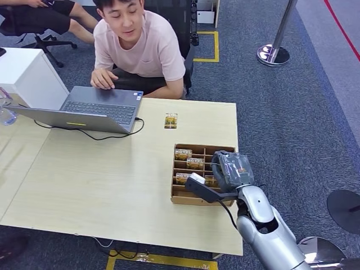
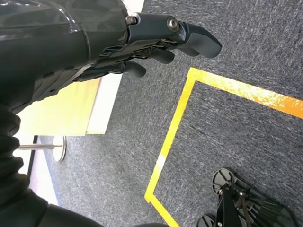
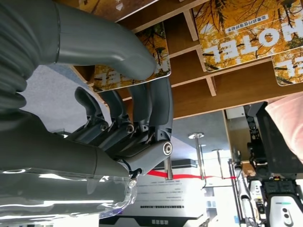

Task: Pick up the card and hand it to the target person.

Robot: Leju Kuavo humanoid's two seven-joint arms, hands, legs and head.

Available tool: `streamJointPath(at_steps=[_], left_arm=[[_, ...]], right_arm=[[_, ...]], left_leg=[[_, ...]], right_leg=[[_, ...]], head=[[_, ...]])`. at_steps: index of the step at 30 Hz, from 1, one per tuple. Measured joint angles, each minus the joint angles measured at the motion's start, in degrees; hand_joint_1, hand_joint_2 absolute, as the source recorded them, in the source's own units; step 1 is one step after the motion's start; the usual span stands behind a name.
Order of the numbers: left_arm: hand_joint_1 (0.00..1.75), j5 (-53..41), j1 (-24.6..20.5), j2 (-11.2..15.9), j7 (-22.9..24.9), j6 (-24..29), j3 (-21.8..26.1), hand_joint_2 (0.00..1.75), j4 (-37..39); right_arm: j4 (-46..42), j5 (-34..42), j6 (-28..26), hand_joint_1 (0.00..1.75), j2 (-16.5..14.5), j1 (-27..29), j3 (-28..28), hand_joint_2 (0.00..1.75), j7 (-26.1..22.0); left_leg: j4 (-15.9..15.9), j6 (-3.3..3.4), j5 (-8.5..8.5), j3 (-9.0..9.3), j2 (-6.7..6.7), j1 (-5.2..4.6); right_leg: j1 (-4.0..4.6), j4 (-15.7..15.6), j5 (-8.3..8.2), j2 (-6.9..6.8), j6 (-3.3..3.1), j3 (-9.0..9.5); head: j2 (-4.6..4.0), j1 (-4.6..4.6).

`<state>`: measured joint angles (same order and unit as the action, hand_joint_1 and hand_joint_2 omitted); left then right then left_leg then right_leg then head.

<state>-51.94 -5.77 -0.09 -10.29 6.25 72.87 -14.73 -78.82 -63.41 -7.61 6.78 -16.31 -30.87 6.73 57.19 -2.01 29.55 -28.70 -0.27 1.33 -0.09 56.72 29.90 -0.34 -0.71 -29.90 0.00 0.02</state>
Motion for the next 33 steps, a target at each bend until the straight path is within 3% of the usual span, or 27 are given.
streamJointPath(at_steps=[14,24,33], left_arm=[[0.00,0.82,-0.01,0.00,-0.37,0.23,0.39,1.75,0.00],[0.00,1.04,-0.01,0.00,-0.48,0.69,1.01,1.75,0.00],[0.00,1.75,-0.01,-0.22,-0.52,0.94,1.03,1.75,0.00]], right_arm=[[-0.09,-0.02,-0.67,1.66,0.09,-0.05,0.00,1.75,-0.63],[-8.75,7.71,-8.51,1.66,0.27,-0.10,2.30,1.75,-10.28],[-17.60,12.30,-12.35,1.66,0.43,-0.01,5.64,1.75,-15.56]], left_leg=[[0.00,-0.01,-0.01,0.06,0.00,0.00],[0.00,-0.01,-0.02,0.05,0.00,0.00],[0.00,-0.01,-0.02,0.05,0.00,0.00]], right_leg=[[0.00,0.00,-0.03,0.00,-0.01,0.07],[0.00,0.00,-0.04,0.00,-0.02,0.06],[0.00,0.00,-0.04,0.00,-0.02,0.06]], head=[[0.00,0.01],[0.00,0.01],[0.00,0.01]])
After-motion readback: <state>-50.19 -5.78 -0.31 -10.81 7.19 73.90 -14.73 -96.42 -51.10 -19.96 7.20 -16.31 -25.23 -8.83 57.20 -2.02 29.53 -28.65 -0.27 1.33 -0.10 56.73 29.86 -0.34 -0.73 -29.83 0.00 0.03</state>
